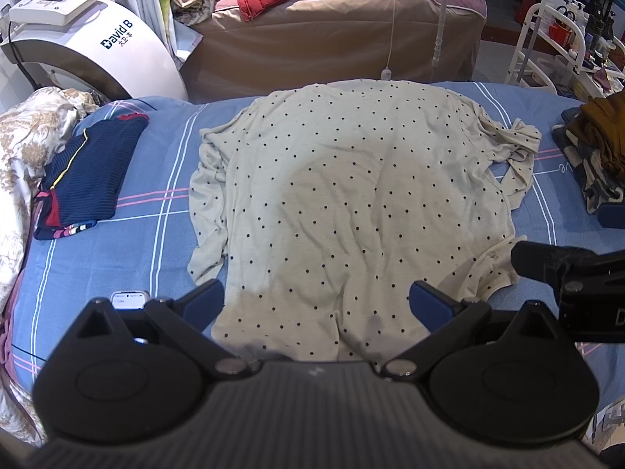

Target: Fold small clothes

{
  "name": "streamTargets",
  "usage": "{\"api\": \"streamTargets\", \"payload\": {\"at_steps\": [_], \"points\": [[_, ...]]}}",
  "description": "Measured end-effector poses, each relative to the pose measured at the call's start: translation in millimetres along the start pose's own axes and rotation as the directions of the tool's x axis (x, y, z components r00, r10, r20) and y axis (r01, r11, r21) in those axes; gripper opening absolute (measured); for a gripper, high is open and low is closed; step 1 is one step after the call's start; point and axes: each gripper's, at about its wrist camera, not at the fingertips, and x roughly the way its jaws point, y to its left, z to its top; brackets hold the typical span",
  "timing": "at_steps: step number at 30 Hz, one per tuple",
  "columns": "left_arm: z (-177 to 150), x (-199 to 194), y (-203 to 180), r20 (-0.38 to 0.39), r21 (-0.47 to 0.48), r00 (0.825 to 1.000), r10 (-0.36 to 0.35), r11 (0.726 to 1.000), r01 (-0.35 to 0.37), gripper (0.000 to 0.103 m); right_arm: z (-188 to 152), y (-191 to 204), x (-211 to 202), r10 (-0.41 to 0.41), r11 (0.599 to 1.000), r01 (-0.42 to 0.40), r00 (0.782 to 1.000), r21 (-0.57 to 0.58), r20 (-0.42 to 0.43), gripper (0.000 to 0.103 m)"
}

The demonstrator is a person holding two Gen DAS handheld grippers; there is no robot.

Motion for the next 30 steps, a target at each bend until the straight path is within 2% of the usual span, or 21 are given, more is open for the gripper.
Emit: {"api": "streamTargets", "payload": {"at_steps": [13,19,23,26,28,30], "points": [[-7.7,2.3,-2.2,-0.009,-0.001,1.000,-0.008,1.000,0.008,0.103,-0.2,0.0,0.8,0.000,1.000,0.000,1.000,0.001,0.001,0.103],[-10.6,8.2,-1.0,-0.028,-0.008,0.998,-0.047,0.999,0.047,0.103,-7.0,-1.0,3.7,0.001,1.000,0.000,1.000,-0.027,0.029,0.103],[-17.9,24.0,6.5,-0.044,-0.010,0.997,-0.067,0.998,0.067,0.103,-18.5,-8.1,13.5,0.017,0.999,-0.015,0.999,-0.036,0.032,0.103],[-29.1,39.5,14.4,-0.018,0.022,0.998,-0.065,0.998,0.066,0.103,-29.5,-18.4,24.1,0.031,0.999,-0.030,0.999,-0.036,0.032,0.103],[-42.5,54.0,24.3,-0.003,0.044,0.996,-0.086,0.995,0.086,0.103,-38.9,-26.8,32.2,0.036,0.999,-0.035,0.999,-0.034,0.031,0.103],[-61.5,70.1,34.5,-0.021,0.062,0.995,-0.098,0.993,0.099,0.103,-49.7,-35.2,41.1,0.055,0.998,-0.055,0.998,-0.031,0.021,0.103]]}}
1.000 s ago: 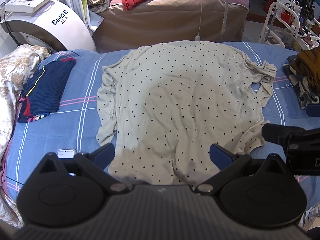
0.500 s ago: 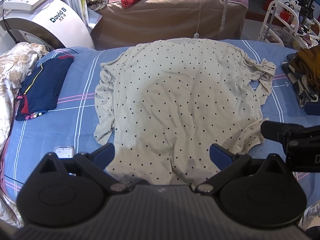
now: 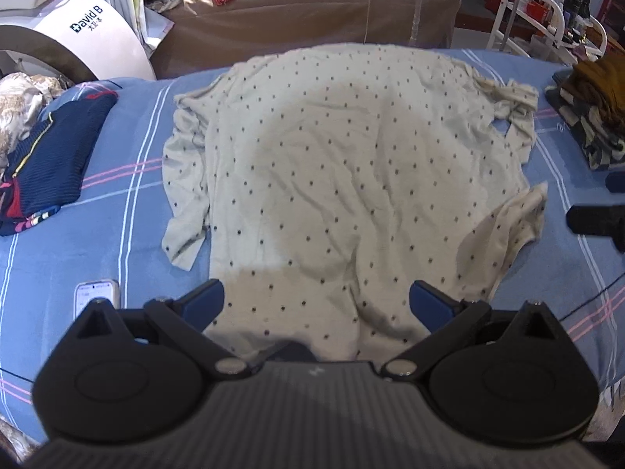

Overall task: Fold small clothes
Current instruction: 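Grasp the shirt hem with both grippers and lift it toward the collar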

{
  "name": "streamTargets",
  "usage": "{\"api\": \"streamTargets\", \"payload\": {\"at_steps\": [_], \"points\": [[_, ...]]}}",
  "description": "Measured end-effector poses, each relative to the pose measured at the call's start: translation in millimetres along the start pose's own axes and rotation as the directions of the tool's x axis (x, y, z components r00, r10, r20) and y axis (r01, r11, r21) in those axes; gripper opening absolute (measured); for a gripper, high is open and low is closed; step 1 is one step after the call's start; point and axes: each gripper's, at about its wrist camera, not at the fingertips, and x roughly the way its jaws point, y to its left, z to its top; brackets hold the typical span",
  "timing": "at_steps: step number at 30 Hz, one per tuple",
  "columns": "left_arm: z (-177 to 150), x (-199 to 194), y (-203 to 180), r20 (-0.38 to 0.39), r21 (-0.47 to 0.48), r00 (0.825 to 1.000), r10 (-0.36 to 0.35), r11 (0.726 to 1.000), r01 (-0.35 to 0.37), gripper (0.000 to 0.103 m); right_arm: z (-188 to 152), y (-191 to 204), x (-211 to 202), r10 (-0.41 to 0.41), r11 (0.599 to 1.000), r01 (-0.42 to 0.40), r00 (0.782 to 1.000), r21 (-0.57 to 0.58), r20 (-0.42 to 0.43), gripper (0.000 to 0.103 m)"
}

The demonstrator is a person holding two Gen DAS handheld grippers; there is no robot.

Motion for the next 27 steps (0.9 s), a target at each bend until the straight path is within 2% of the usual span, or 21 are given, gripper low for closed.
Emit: {"api": "streamTargets", "payload": {"at_steps": [3,5,9,12,14,17,19,23,27], "points": [[-34.2,21.9,23.3,-0.061,-0.036,0.998,-0.004,0.999,0.002,0.103,-19.1,-9.1,11.8,0.040,0.999,-0.040,0.999,-0.030,-0.014,0.103],[-55.2,29.3,39.8,-0.064,-0.065,0.998,-0.024,0.998,0.020,0.103,-32.0,-17.4,18.8,0.055,0.998,-0.056,0.998,-0.037,-0.020,0.103],[-84.9,31.7,70.7,0.034,-0.146,0.998,-0.045,0.988,0.050,0.103,-49.3,-40.4,36.9,0.070,0.997,-0.068,0.996,0.023,-0.058,0.103],[-84.8,41.2,85.1,0.079,-0.211,0.993,-0.091,0.972,0.106,0.103,-53.5,-55.3,46.9,0.077,0.996,-0.073,0.995,0.057,-0.059,0.103],[-80.1,54.1,88.8,0.074,-0.222,0.992,-0.100,0.968,0.115,0.101,-54.0,-63.6,53.8,0.087,0.995,-0.083,0.995,0.060,-0.052,0.103],[-78.3,69.3,89.9,0.074,-0.197,0.992,-0.097,0.974,0.110,0.094,-52.5,-70.4,65.3,0.093,0.996,-0.093,0.995,0.007,-0.039,0.103],[-80.4,77.3,91.8,0.069,-0.187,0.993,-0.100,0.976,0.111,0.093,-51.0,-76.6,74.2,0.099,0.995,-0.100,0.994,-0.022,-0.040,0.103],[-85.2,88.5,93.9,0.046,-0.183,0.991,-0.126,0.974,0.132,0.091,-47.1,-88.1,91.2,0.115,0.993,-0.117,0.992,-0.029,-0.048,0.103],[-85.5,92.3,92.3,0.060,-0.163,0.987,-0.146,0.975,0.154,0.088,-42.9,-93.2,101.5,0.134,0.991,-0.135,0.990,-0.024,-0.042,0.103]]}}
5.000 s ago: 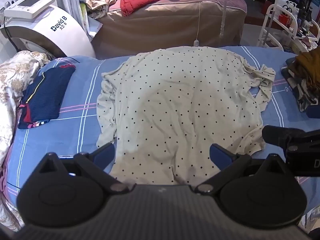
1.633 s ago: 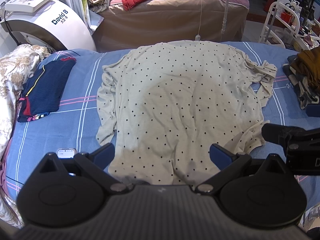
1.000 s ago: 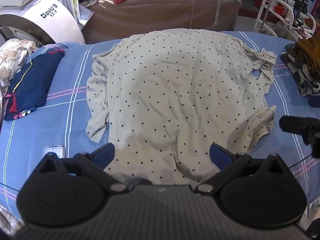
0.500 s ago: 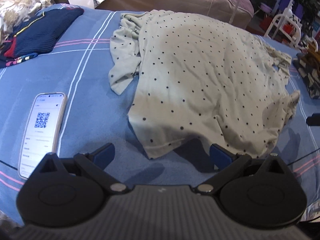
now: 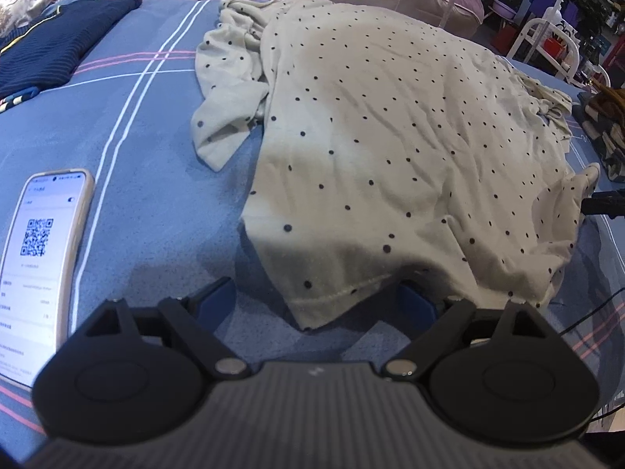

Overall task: Fold small clothes
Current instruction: 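Grasp the shirt hem with both grippers and lift it toward the collar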

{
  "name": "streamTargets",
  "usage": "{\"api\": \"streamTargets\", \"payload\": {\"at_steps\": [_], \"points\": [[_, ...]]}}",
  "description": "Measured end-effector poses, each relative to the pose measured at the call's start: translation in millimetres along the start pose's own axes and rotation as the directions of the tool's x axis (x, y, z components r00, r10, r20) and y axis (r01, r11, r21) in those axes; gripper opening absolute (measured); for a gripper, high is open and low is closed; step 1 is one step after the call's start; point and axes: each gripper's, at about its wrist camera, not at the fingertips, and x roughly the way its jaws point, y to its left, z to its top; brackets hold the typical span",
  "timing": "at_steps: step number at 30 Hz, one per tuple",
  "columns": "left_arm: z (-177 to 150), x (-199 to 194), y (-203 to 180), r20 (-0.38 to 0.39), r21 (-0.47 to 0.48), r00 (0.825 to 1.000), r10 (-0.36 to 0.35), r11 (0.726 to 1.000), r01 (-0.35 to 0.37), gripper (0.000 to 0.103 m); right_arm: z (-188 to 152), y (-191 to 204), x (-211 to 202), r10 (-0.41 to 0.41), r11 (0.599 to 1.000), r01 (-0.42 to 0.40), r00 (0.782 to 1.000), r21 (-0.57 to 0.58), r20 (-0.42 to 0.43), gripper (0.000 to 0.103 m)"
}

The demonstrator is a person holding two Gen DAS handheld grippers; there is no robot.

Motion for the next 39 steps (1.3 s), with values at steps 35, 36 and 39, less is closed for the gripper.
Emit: {"api": "streamTargets", "payload": {"at_steps": [35,36,39], "points": [[12.0,-63.3,40.7,-0.190,-0.047,0.973,-0.134,0.991,0.128,0.007,-33.7,13.7,-77.4,0.082,0.992,-0.050,0.955,0.118,-0.286,0.012],[10.1,-60.1,41.2,-0.203,-0.032,0.971,-0.130,0.992,0.126,0.007,-36.6,10.7,-75.6,0.074,0.992,-0.039,0.953,0.123,-0.294,0.012],[-2.1,-39.1,43.2,-0.249,0.006,0.964,-0.095,0.995,0.100,0.007,-47.7,4.0,-59.8,0.051,0.992,-0.012,0.948,0.124,-0.313,0.012]]}}
